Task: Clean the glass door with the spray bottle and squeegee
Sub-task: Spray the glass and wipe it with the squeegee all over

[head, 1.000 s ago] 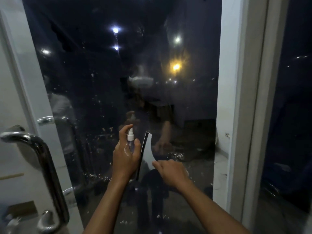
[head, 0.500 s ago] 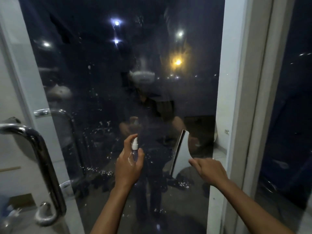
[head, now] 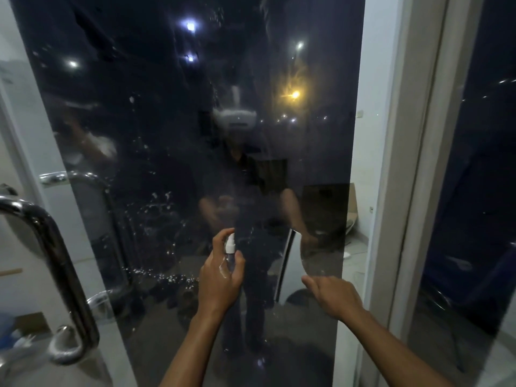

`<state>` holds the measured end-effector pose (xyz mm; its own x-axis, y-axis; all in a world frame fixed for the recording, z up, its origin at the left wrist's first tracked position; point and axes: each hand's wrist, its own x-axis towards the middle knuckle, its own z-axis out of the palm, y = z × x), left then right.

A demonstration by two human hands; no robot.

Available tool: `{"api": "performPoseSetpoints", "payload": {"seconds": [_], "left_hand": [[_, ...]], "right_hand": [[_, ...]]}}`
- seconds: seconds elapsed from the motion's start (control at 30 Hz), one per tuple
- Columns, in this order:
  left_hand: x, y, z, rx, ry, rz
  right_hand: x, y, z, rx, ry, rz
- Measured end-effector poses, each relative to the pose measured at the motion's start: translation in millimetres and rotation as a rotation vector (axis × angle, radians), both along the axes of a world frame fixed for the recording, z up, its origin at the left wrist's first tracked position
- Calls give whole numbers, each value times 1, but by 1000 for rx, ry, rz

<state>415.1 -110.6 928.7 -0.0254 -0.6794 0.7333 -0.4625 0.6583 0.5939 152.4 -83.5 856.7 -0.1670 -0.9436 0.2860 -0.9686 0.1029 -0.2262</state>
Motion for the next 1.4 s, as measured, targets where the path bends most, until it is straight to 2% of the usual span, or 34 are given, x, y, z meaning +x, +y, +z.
{"api": "performPoseSetpoints", "payload": {"seconds": [0.17, 0.37, 0.67, 0.87, 1.13, 1.4], "left_hand": [[-18, 3, -5, -8, 4, 19], [-25, 4, -12, 11, 57, 88], [-22, 11, -23, -2, 37, 117], [-6, 11, -44, 68, 59, 254], [4, 15, -29, -12, 109, 229], [19, 20, -23, 18, 128, 248]], "right_hand": [[-3, 26, -21, -2, -68, 31], [6, 56, -47, 106, -106, 49], [21, 76, -75, 174, -283, 77], [32, 87, -77, 195, -363, 99], [38, 88, -72, 161, -385, 124], [50, 72, -65, 102, -329, 218]]}}
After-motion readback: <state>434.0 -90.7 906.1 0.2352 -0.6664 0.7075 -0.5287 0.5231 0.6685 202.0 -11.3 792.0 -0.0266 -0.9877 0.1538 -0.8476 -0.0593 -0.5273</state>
